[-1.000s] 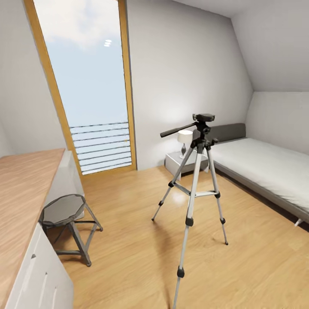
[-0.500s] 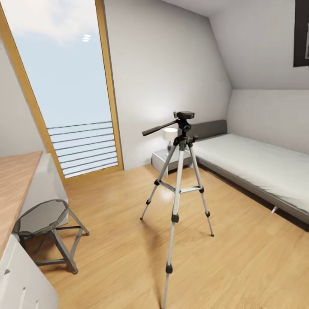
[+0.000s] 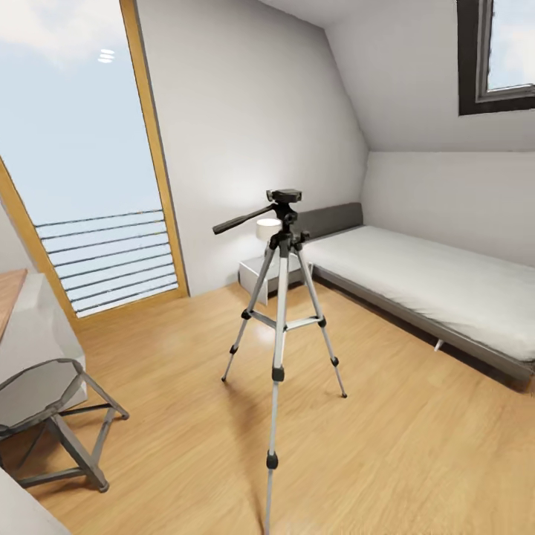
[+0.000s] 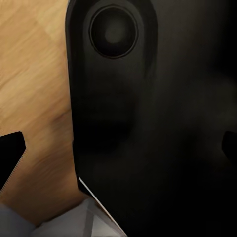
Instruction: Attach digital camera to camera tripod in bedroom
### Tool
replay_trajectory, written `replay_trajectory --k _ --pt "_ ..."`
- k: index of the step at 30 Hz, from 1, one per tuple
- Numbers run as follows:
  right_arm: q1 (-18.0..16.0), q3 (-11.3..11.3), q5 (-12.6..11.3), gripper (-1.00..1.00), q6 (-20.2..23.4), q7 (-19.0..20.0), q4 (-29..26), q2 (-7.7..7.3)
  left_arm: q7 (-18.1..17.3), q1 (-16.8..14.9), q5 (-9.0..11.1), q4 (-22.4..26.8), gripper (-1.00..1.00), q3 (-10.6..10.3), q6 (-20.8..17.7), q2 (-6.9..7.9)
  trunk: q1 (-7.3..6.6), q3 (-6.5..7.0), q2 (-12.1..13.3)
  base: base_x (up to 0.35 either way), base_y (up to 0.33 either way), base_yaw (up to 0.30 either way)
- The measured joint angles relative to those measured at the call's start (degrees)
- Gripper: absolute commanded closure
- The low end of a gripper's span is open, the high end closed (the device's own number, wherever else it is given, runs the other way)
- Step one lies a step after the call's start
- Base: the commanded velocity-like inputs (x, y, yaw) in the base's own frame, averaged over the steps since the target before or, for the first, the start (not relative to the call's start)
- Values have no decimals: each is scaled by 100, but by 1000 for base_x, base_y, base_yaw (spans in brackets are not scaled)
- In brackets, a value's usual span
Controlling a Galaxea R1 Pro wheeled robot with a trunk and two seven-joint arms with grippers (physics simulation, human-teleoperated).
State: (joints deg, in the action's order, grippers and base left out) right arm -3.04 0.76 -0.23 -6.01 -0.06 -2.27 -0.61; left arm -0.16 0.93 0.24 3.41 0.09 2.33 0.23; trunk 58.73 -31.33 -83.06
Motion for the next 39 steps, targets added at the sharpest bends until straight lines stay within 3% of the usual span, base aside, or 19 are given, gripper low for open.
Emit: replay_trajectory --k 30,39 --pt "0 -55 -18 -100 -36 -28 0 0 -32 -77 17 155 -100 -1 -49 -123 0 2 0 0 0 -272" --pt "1 -64 -17 -100 -36 -33 0 0 -40 -216 319 162 -100 2 -97 -150 0 23 0 0 0 -273"
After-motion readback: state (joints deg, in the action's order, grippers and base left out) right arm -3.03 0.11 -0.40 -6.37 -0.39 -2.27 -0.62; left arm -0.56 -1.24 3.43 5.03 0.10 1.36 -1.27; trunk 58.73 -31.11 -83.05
